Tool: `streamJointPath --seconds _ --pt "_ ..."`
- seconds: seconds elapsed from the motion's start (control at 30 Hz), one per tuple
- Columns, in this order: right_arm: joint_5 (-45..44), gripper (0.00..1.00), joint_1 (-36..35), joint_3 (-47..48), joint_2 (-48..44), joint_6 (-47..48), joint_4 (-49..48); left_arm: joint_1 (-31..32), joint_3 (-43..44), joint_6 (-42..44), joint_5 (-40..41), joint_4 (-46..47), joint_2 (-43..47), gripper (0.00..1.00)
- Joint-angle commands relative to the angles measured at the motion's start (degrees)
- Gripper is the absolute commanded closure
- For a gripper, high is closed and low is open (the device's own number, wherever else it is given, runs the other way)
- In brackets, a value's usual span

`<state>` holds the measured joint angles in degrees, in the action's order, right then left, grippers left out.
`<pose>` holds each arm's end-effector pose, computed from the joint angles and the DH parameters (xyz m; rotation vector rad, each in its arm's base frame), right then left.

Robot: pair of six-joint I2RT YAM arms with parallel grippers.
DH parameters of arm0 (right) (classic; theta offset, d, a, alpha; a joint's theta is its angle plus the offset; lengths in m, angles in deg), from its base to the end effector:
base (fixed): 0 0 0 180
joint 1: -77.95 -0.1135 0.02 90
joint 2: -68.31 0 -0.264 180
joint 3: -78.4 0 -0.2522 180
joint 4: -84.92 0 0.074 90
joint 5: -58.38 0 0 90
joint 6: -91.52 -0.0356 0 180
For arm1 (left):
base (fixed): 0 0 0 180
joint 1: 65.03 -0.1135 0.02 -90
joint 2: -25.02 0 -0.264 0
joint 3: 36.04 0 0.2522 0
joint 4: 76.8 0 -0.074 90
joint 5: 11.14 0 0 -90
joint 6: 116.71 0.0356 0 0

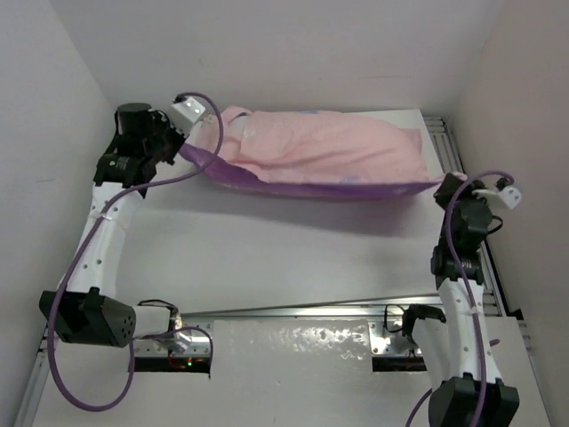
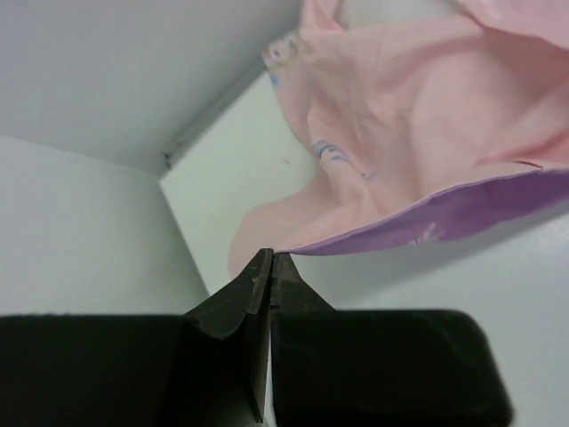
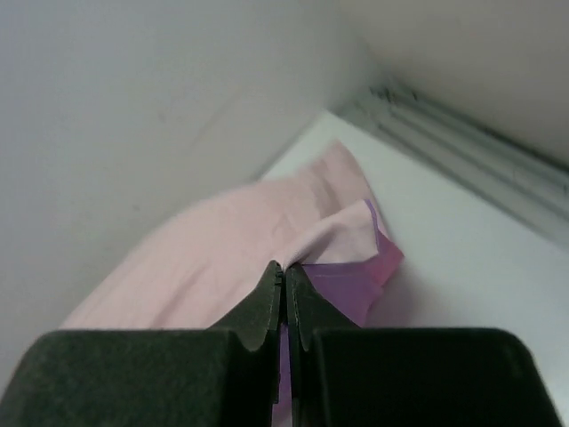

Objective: Put the pillow into the pillowcase

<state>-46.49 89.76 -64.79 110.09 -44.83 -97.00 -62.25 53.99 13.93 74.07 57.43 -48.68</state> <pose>0.1769 -0.0463 0.2618 0.9601 1.3150 0.2535 0.2828 -0.0167 0.3840 0.8234 1.9297 0.3143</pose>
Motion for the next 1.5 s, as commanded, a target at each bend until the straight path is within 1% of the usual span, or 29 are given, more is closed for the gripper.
streamJointPath --seconds 0.0,0.07,0.33,0.43,0.47,0.53,0.57,0.6,0.63,0.67,0.7,0.77,0.8,0.83,0.87,0.9,0.93,0.97,1.0,1.03,1.07,1.1,1.13,1.17,1.23,1.27,1.33,1.37,1.47 --pt "0.44 1.00 0.05 10.58 -2.14 11.53 -0.41 -0.77 7.91 -1.36 -0.30 -7.01 1.62 1.00" --pt "1.95 1.00 0.05 14.46 -1.36 13.81 -0.23 -0.77 14.04 -0.92 2.40 -8.77 1.18 1.00" --pt "-1.21 1.00 0.05 39.42 4.18 22.52 -0.58 -4.28 56.04 -1.89 12.43 -9.13 -4.18 1.00" --pt "0.46 1.00 0.05 46.11 6.38 23.49 1.18 -4.19 58.99 0.30 15.33 -7.11 -2.61 1.00" --pt "1.07 1.00 0.05 48.56 6.82 23.67 2.40 -4.28 58.38 0.66 15.78 -7.01 -1.99 1.00" --pt "4.56 1.00 0.05 50.51 8.14 22.45 4.50 -4.28 52.78 3.55 9.23 -11.29 0.82 1.00" --pt "6.24 1.00 0.05 51.39 8.93 21.31 5.04 -4.28 49.97 6.70 3.54 -19.33 2.83 1.00" --pt "8.00 1.00 0.05 51.31 9.28 20.17 5.13 -4.28 40.63 11.78 -9.14 -21.93 4.16 1.00" --pt "11.41 1.00 0.05 51.13 9.46 18.33 5.57 -4.28 33.32 12.09 -13.70 -22.22 5.82 1.00" --pt "13.01 1.00 0.05 49.57 9.63 16.83 5.57 -3.50 25.93 11.31 -17.49 -18.30 8.36 0.73" --pt "14.16 1.00 -0.04 48.42 9.46 15.60 4.88 -2.62 13.07 13.04 -20.05 -16.96 8.65 0.54" --pt "14.70 1.00 0.05 44.74 8.32 13.66 3.74 1.41 3.05 17.61 -22.98 -9.71 7.95 0.26" --pt "14.70 1.00 0.05 43.93 7.88 13.57 3.73 2.74 -4.21 16.58 -18.28 -4.87 6.30 0.22" --pt "14.70 1.00 0.05 42.79 6.75 13.74 4.34 4.66 -6.20 15.36 -15.62 3.88 4.63 0.18" --pt "14.70 1.00 0.05 42.52 6.13 14.09 4.95 4.94 -6.66 13.43 -13.59 3.97 2.43 0.17" --pt "16.09 1.00 0.05 42.26 5.51 14.53 5.57 4.95 -4.31 6.27 -11.83 10.93 -3.33 0.15" --pt "16.80 1.00 0.05 41.91 4.11 15.23 6.97 4.95 -1.24 2.64 -11.73 12.74 -7.22 0.12" --pt "17.59 1.00 0.05 40.95 3.23 15.41 7.59 4.95 2.70 -0.18 -13.55 9.98 -15.96 0.12" --pt "17.86 1.00 -0.04 40.50 2.52 15.50 8.03 4.86 12.31 -5.69 -19.66 7.95 -20.48 0.10" --pt "17.95 1.00 0.05 39.37 1.21 15.50 9.08 4.86 17.20 -9.49 -22.77 5.67 -25.23 0.00" --pt "18.04 1.00 0.05 38.66 0.68 15.50 9.44 4.86 24.82 -17.19 -26.63 5.56 -33.80 0.00" --pt "17.95 1.00 0.05 38.13 0.32 16.02 9.70 4.95 27.50 -21.79 -33.71 6.60 -37.45 0.00" --pt "17.95 1.00 0.05 37.69 0.06 16.29 10.23 4.95 29.18 -27.40 -36.31 9.74 -40.88 0.00" --pt "17.43 1.00 -0.04 37.16 0.06 16.81 10.58 5.03 30.50 -37.64 -41.38 19.17 -46.23 0.00" --pt "16.98 1.00 -0.04 37.33 0.67 18.83 12.33 5.64 31.22 -45.88 -43.01 31.07 -50.74 0.00" --pt "16.72 1.00 -0.04 37.59 1.11 19.71 13.04 6.09 32.44 -47.83 -42.32 39.48 -52.94 0.00" --pt "15.50 1.00 -0.12 37.77 2.86 21.12 14.18 7.84 44.43 -45.85 -37.23 38.09 -62.32 0.00" --pt "15.31 1.00 -0.04 37.42 4.00 21.91 14.36 8.46 55.19 -43.83 -36.43 35.64 -70.11 0.00" --pt "15.05 1.00 -0.04 37.59 5.68 22.79 14.80 9.87 65.12 -46.69 -32.48 42.79 -80.61 0.00"
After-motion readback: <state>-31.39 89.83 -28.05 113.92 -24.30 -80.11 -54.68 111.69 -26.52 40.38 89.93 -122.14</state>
